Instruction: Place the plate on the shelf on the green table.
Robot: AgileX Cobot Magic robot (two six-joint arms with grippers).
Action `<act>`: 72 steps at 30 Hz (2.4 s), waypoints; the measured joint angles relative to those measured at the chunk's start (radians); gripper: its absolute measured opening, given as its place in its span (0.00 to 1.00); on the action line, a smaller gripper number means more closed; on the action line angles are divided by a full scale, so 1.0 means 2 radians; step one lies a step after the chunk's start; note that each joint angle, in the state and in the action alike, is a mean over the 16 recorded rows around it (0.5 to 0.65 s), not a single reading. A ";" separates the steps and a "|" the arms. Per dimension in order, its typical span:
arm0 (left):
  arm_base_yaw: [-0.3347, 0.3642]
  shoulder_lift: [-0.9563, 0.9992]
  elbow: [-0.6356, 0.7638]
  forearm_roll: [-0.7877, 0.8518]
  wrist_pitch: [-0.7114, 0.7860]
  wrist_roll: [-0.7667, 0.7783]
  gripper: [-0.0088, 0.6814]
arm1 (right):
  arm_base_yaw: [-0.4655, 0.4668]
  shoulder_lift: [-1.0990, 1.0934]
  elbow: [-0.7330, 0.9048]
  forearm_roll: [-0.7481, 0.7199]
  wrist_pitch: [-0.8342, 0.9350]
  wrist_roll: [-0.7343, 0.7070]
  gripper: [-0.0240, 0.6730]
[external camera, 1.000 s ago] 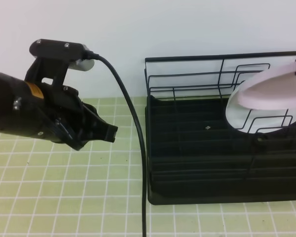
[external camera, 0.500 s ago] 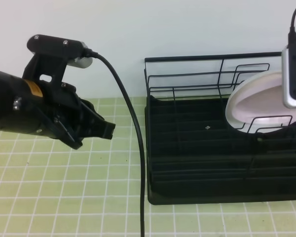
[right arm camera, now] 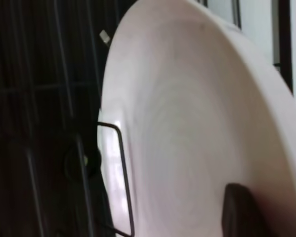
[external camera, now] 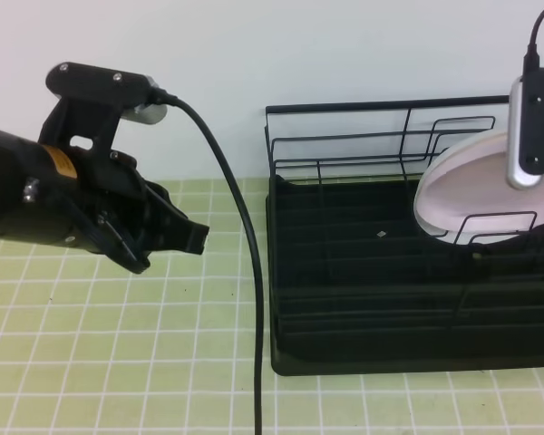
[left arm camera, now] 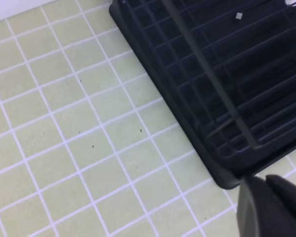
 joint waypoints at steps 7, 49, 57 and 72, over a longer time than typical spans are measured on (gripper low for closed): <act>0.000 0.000 0.000 0.001 0.003 0.000 0.01 | 0.000 -0.002 0.000 -0.006 -0.006 0.011 0.36; 0.001 -0.150 0.161 -0.112 -0.116 0.094 0.01 | 0.000 -0.555 0.313 0.319 -0.055 0.306 0.03; 0.001 -0.218 0.282 -0.179 -0.221 0.137 0.01 | 0.000 -0.658 0.421 0.319 -0.058 0.298 0.03; 0.001 -0.243 0.330 -0.216 -0.265 0.154 0.01 | 0.000 -0.686 0.485 0.317 -0.042 0.289 0.03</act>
